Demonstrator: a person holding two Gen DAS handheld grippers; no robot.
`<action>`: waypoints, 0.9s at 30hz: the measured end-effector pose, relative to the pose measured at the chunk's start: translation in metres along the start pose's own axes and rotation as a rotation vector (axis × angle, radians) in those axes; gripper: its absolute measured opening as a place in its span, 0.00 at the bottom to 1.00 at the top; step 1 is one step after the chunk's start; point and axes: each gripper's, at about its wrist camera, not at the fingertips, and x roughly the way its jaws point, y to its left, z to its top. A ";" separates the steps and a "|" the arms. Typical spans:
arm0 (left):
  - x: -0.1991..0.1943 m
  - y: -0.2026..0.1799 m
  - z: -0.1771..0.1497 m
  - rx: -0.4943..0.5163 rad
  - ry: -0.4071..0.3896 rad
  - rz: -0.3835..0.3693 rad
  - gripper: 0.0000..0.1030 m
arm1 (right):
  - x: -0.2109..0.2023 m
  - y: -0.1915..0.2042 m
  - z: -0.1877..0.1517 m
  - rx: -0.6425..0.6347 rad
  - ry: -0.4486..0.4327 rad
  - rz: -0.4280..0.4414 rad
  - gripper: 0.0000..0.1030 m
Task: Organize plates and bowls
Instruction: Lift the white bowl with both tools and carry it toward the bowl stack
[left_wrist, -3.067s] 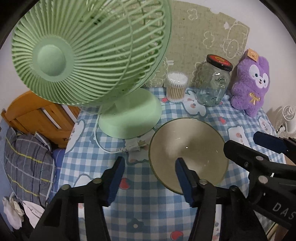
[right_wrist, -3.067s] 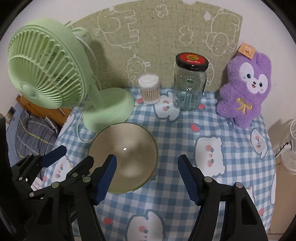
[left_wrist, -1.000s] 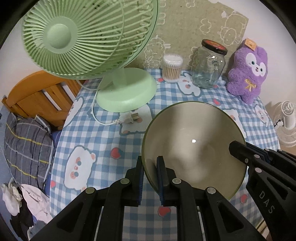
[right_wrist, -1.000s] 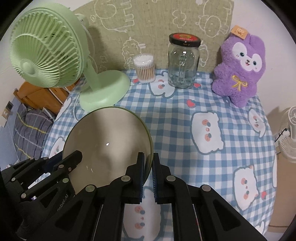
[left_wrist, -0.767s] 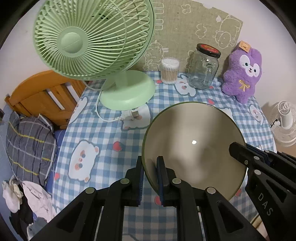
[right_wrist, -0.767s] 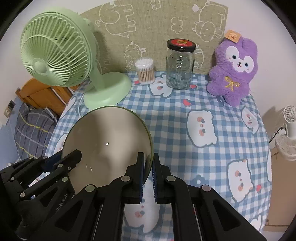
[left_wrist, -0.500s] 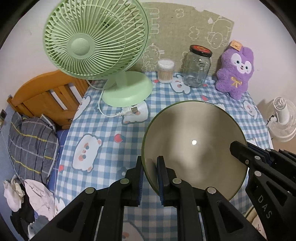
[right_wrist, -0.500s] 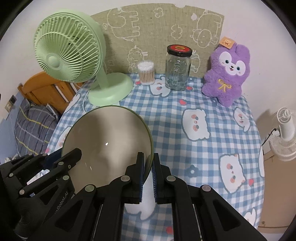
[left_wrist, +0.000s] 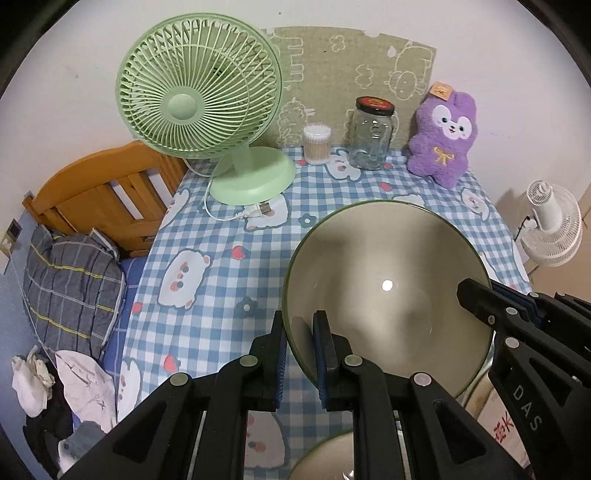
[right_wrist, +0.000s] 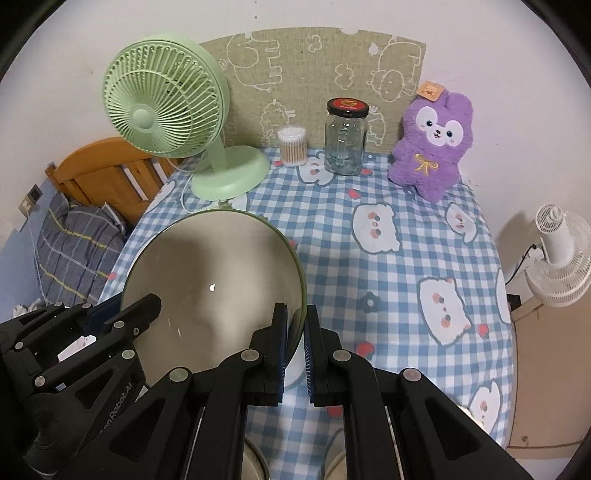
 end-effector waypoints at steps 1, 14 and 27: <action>-0.003 0.000 -0.003 0.003 0.001 -0.005 0.11 | -0.004 0.001 -0.003 -0.002 -0.001 -0.004 0.10; -0.037 -0.001 -0.035 -0.002 -0.005 -0.016 0.11 | -0.043 0.009 -0.037 -0.020 -0.023 -0.012 0.10; -0.052 0.003 -0.068 0.004 -0.005 -0.011 0.11 | -0.058 0.021 -0.071 -0.026 -0.032 -0.005 0.11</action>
